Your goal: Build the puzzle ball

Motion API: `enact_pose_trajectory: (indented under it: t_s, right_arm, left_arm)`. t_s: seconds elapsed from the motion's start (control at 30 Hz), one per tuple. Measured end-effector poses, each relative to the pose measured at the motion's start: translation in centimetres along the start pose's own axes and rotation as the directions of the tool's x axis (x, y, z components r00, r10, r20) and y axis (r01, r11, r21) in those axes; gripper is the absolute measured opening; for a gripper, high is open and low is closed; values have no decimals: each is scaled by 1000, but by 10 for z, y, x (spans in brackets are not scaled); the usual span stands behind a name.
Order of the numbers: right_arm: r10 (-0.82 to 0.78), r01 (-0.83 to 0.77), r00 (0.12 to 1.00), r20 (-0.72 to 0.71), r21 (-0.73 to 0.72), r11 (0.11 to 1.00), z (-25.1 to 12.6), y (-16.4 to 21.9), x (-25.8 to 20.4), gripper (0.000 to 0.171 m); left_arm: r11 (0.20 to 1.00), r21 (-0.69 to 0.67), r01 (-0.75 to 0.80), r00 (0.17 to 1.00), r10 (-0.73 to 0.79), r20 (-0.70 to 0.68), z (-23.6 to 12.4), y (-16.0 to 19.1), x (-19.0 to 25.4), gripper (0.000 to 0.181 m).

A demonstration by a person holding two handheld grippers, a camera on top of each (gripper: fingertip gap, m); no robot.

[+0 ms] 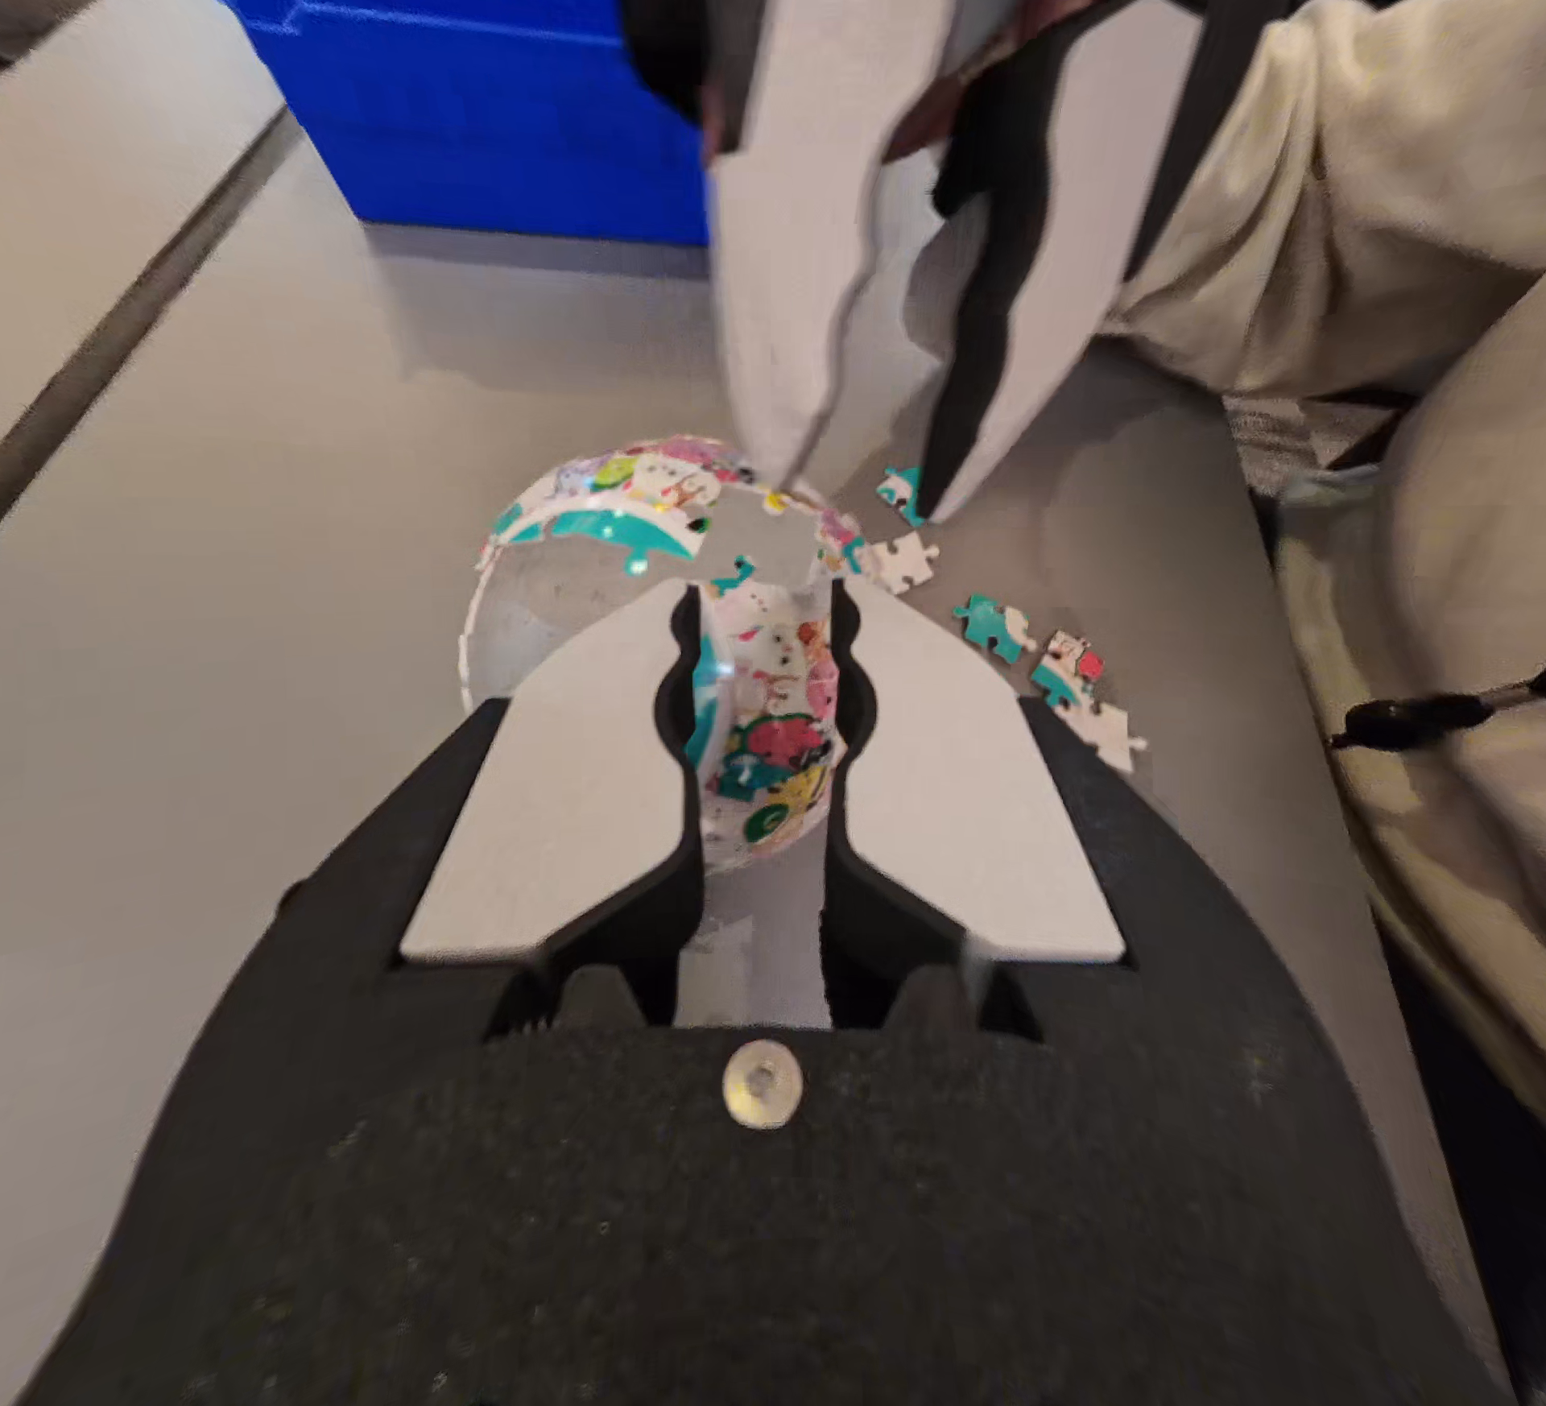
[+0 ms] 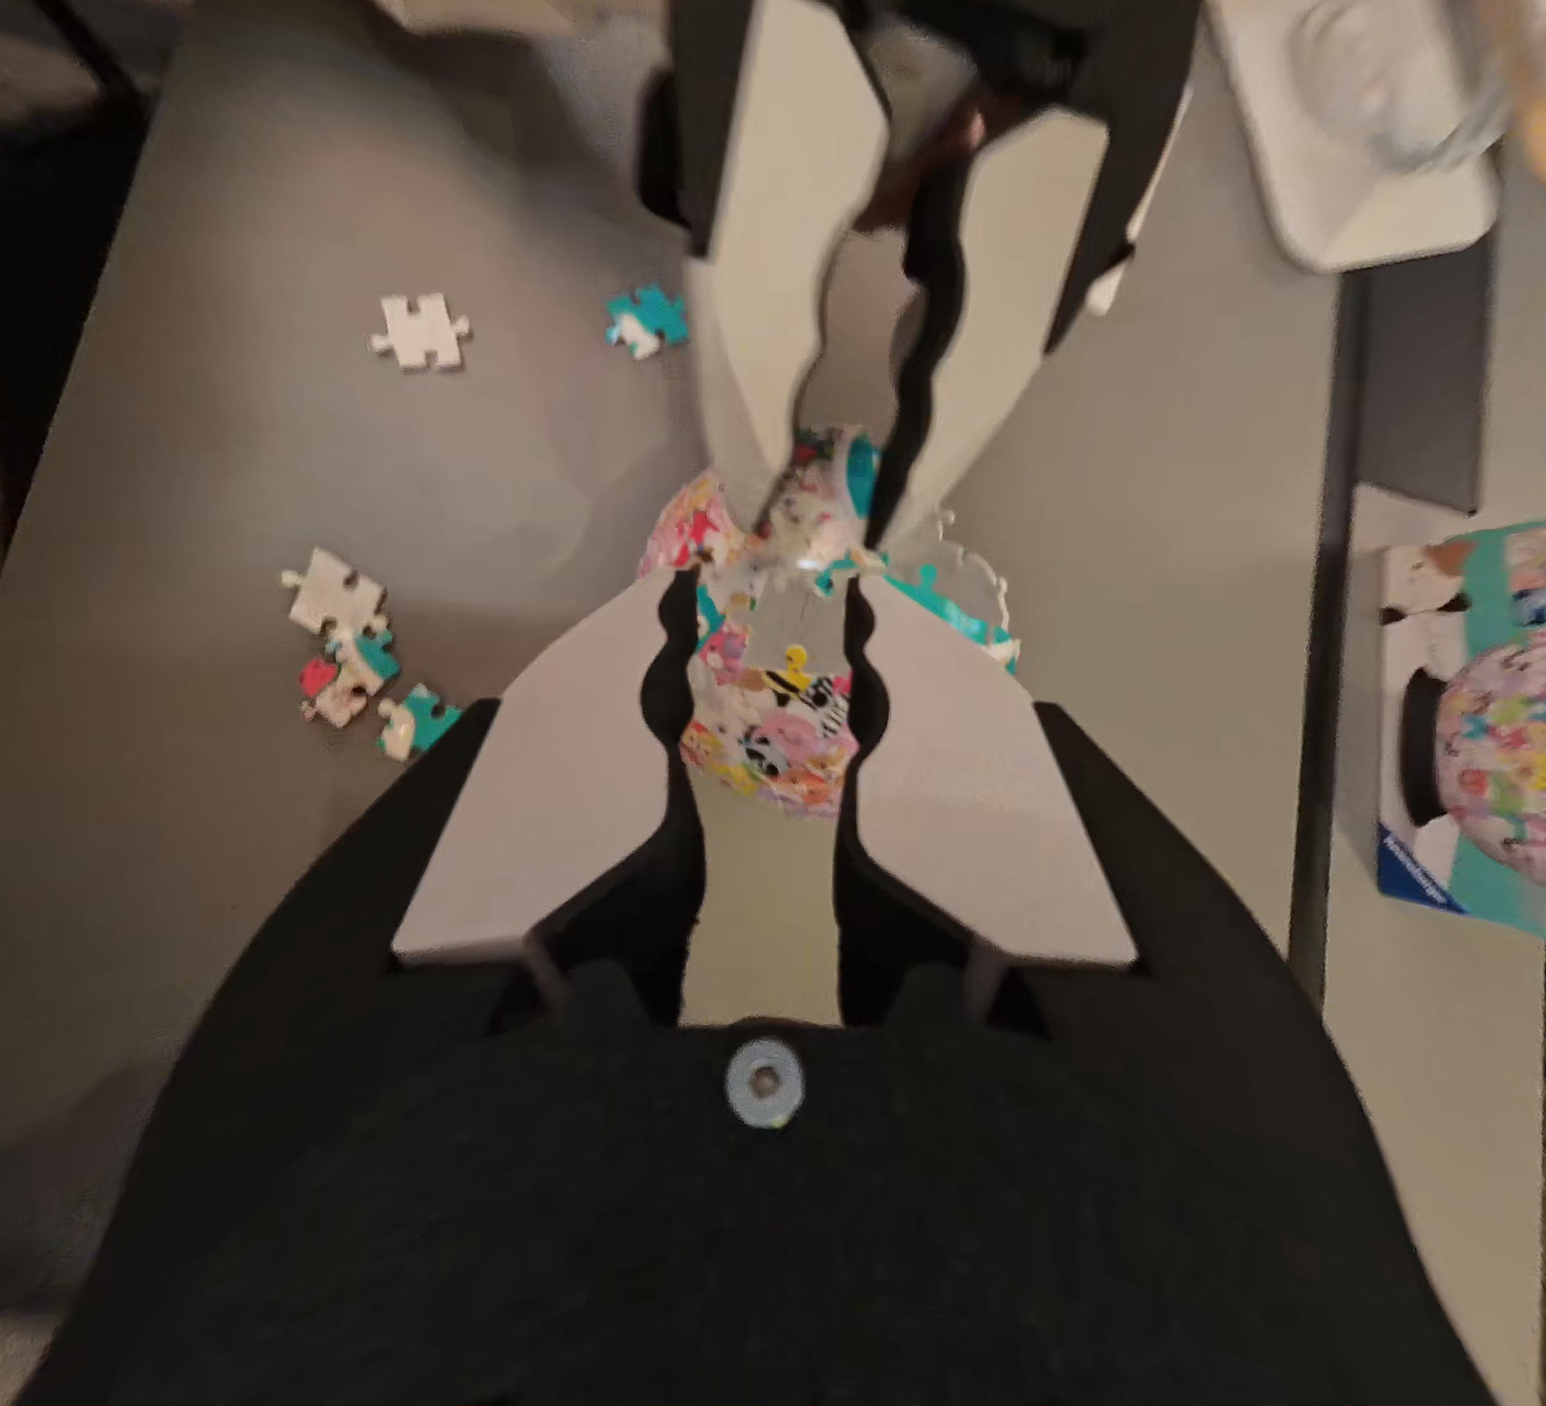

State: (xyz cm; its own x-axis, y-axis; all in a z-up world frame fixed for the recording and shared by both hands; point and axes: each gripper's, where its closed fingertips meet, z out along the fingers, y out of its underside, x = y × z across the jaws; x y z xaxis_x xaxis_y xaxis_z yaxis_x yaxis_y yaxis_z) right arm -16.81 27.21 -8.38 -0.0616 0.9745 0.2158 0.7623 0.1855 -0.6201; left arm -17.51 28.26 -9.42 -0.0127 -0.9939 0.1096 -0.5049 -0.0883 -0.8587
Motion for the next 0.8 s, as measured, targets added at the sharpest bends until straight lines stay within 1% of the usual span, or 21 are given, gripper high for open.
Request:
enact_pose_trajectory:
  t_s: [0.03,0.1,0.13,0.17,0.23,0.27,0.3,0.37,0.4,0.47,0.57,0.63,0.73,0.8]
  right_arm:
    - [-7,10,999,-36,58,998,-1,-2,-4,27]
    - [-3,25,992,-127,172,985,-3,-5,-12,0]
    - [16,26,986,-168,243,970,-2,-7,-18,0]
    - [17,39,980,-200,271,962,2,-3,-26,0]
    - [46,43,945,-323,261,964,8,11,-28,0]
    - [63,35,932,-356,262,964,10,15,-31,0]
    - [88,21,927,-365,283,959,13,16,-35,0]
    - [119,17,910,-396,324,946,14,16,-39,0]
    - [131,13,904,-408,333,943,16,18,-39,0]
    - [153,-8,909,-387,349,937,20,17,-41,0]
    - [159,-1,897,-413,357,934,18,14,-35,0]
    - [190,-27,893,-407,374,927,16,13,-31,0]
    - [207,-43,888,-410,374,926,17,14,-27,0]
    - [215,-53,885,-414,370,928,18,15,-24,0]
  left_arm:
    - [1000,-18,-1,1000,1,-24,1,1,-2,29]
    - [999,-47,5,998,-8,-55,0,2,-6,29]
    - [998,-57,3,998,-7,-62,-1,2,-7,29]
    - [998,-67,-7,998,3,-62,-3,3,-7,29]
    - [998,-53,-23,998,20,-53,-8,3,-8,29]
    - [999,-43,-15,997,11,-73,-10,3,-6,29]
    - [999,-44,2,996,-5,-88,-11,4,-6,29]
    - [997,-67,38,992,-46,-120,-10,10,-7,38]
    - [994,-90,54,986,-67,-152,-8,13,-6,41]
    - [988,-134,81,967,-110,-230,-5,19,-1,47]
    - [976,-206,76,946,-136,-296,0,25,4,47]
    - [977,-207,56,941,-121,-316,4,22,7,42]
    - [976,-217,25,949,-91,-300,8,20,7,40]
    - [976,-218,13,951,-80,-298,9,19,7,33]
